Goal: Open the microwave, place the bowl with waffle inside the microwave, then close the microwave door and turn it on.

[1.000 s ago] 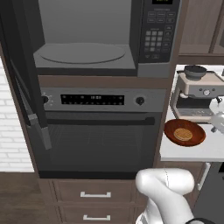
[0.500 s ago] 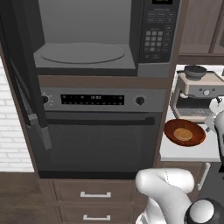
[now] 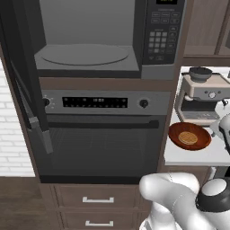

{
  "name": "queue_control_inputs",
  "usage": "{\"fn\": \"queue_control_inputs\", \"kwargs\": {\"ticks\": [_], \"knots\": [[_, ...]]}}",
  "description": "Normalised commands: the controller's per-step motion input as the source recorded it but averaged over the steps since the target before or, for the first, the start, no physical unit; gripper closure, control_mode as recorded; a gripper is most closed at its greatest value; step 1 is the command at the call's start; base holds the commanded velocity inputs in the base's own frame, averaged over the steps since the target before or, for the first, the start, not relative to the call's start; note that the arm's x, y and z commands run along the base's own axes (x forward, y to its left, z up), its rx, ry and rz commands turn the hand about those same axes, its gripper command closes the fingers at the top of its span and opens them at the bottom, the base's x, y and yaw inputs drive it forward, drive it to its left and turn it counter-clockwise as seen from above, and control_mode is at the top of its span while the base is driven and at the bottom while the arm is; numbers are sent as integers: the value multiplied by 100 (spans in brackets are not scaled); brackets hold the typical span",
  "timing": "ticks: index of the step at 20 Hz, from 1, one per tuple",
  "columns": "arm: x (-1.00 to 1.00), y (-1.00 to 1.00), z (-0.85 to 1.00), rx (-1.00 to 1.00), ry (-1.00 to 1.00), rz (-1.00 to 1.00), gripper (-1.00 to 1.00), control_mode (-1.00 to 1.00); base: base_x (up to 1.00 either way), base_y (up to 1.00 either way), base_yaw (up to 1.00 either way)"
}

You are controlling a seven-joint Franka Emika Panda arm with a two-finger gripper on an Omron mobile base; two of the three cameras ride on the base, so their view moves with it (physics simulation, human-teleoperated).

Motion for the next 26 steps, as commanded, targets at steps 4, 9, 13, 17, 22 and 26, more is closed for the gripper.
{"fn": "queue_control_inputs", "kwargs": {"ticks": [4,9,13,17,22,26], "knots": [[23,0,-35,0,0,0,-100,-100,0,0,0],[25,0,-31,0,0,0,-100,-100,0,0,0],[30,0,-19,0,0,0,-100,-100,0,0,0],[46,0,-11,2,0,0,-100,-100,0,0,0],[33,-6,-23,3,0,1,-100,-100,0,0,0],[6,-20,-24,4,0,3,-100,-100,0,0,0]]}}
